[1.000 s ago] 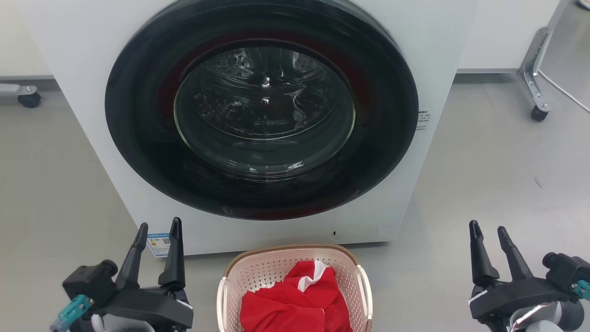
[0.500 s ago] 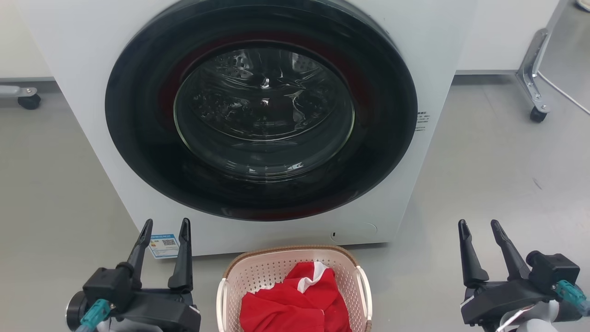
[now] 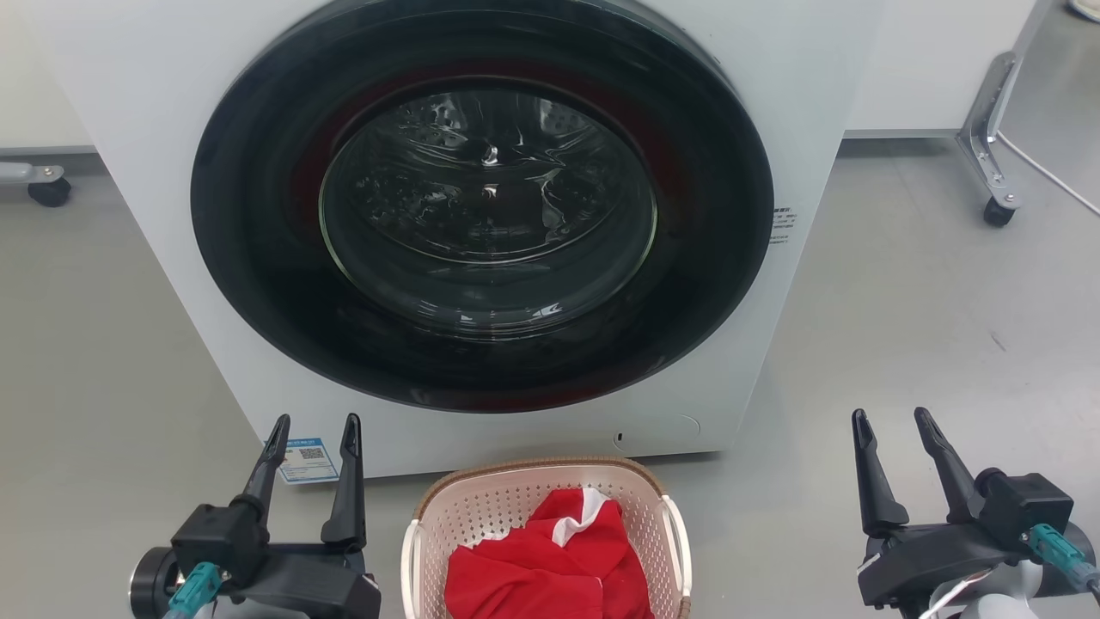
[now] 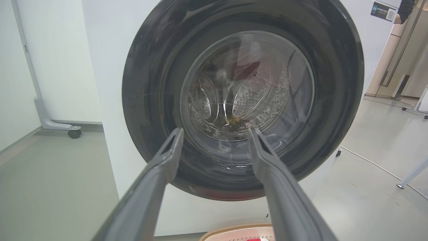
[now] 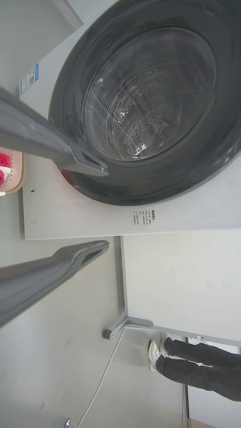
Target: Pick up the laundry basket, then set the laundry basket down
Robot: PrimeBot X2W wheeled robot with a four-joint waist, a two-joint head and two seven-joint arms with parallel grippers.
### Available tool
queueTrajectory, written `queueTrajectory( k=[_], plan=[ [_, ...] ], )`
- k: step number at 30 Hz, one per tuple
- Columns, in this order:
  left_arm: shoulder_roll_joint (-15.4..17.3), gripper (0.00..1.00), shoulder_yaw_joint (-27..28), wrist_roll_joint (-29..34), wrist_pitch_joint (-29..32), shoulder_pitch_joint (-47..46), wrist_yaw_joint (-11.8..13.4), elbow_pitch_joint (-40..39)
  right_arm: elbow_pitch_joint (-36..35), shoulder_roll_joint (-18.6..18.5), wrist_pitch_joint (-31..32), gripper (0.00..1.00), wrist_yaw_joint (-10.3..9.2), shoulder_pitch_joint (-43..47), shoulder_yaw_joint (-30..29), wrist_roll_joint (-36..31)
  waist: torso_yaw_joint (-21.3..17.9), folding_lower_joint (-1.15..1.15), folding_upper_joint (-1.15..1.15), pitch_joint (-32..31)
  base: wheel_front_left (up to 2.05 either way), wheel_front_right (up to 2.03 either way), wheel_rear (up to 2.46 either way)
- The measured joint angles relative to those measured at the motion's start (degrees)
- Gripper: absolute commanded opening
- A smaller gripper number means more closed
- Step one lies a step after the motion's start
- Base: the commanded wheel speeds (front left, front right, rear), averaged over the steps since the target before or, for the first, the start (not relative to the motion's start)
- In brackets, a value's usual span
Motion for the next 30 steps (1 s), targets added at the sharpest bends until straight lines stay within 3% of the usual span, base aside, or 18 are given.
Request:
queueTrajectory(
  k=[30],
  plan=[
    [-0.99,1.00,0.74,0.10,0.00,0.00,-0.11,2.31,0.73,1.33,0.00,1.00,1.83,0.00,-1.45,-0.62,0.35,0.00,0.00,0.41,0.00,0.00,0.00]
  ],
)
